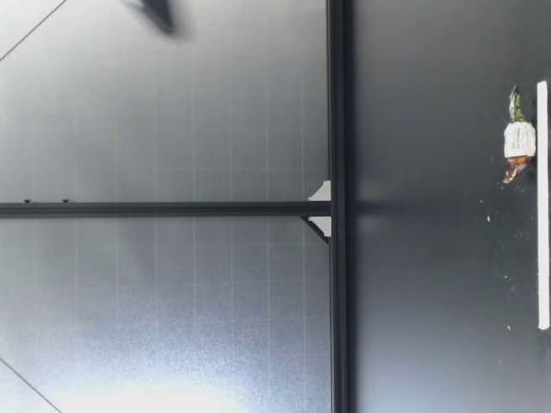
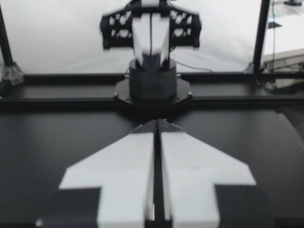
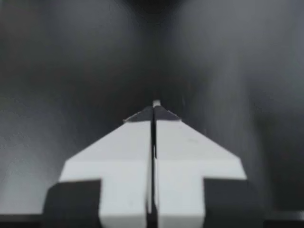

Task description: Pick up the candy and unwrap it.

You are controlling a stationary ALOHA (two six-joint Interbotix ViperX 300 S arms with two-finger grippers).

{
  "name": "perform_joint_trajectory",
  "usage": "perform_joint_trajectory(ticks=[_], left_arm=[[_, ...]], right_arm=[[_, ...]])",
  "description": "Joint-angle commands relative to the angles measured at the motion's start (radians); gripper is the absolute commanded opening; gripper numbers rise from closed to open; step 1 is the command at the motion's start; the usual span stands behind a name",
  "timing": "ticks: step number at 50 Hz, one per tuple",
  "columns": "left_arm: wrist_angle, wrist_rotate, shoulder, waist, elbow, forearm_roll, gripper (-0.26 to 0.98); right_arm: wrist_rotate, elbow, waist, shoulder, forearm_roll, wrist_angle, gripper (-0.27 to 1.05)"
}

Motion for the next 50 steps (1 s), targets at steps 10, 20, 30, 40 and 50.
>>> perform_joint_trajectory(ticks=[10, 20, 30, 40, 50], left_arm=[[-0.009, -0.002, 0.003, -0.002, -0.002, 0.002, -0.12], [-0.009, -0.005, 0.003, -0.003, 0.006, 0.002, -0.12], [-0.009, -0.006, 0.003, -0.003, 0.012, 0.002, -0.12], [-0.009, -0.014, 0.003, -0.002, 0.014, 0.002, -0.12], [-0.008, -0.018, 0.003, -0.002, 0.015, 0.002, -0.12]], right_arm=[[-0.003, -0.140, -0.014, 0.272, -0.002, 0.132, 0.00], [-0.006, -0.213, -0.014, 0.410, -0.003, 0.241, 0.33], [-0.006, -0.264, -0.015, 0.522, -0.008, 0.261, 0.47], [-0.006, -0.284, -0.015, 0.580, -0.008, 0.268, 0.47], [0.002, -0.282, -0.029, 0.606, -0.008, 0.275, 0.46]])
